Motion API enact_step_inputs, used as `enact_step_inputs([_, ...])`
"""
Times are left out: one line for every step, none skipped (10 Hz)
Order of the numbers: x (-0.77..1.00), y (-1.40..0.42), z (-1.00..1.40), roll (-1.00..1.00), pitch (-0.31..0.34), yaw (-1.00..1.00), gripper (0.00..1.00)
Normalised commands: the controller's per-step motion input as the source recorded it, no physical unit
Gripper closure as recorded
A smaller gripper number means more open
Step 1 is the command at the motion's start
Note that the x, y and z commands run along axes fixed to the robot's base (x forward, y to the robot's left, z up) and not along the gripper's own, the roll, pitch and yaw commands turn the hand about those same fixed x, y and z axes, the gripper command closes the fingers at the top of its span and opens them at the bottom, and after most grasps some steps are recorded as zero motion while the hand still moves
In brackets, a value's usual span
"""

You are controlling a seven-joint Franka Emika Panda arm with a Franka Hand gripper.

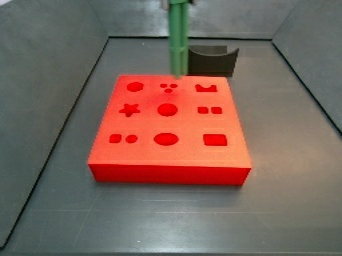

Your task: Insert the 3 prong object.

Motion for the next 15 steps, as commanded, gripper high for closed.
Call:
enact_step_inputs([-0.17,0.00,-0.30,0.07,0.220,0.00,1.00])
enact_step_inputs([0.00,-0.07,-0.20,0.05,0.067,0.00,1.00])
enact_step_inputs([0.00,-0.04,-0.15,0.11,0.011,0.21,1.00])
enact_step_inputs([0.13,0.00,-0.09,0.07,0.000,0.55,1.00])
enact_step_inputs([0.19,0.14,0.00,0.06,0.046,0.65,1.00])
enact_step_inputs([0.00,0.15,-0.04,0.12,0.236,0.49,1.00])
enact_step_inputs([0.14,0.00,-0.09,0.12,0.281,0.27,1.00])
enact_step_inputs([0.17,-0.07,-0.03,0.08,0.166,0.10,1.00])
enact_step_inputs([0.14,-0.14,-0.09,0.14,0.247,0.00,1.00])
enact_step_inputs([0.22,-0.18,-0.01,0.13,0.273,-0.13,1.00])
enact_step_inputs([0.23,-0.14,0.00,0.20,0.300,-0.14,1.00])
enact_step_inputs([0.10,-0.04,0.00,0.21,0.247,-0.14,1.00])
enact_step_inputs([0.05,0.00,0.00,0.21,0.240,-0.12,1.00])
enact_step_inputs([0.04,0.00,0.00,0.18,0.211,-0.07,1.00])
enact_step_inputs([0.01,-0.07,0.00,0.09,0.063,0.00,1.00])
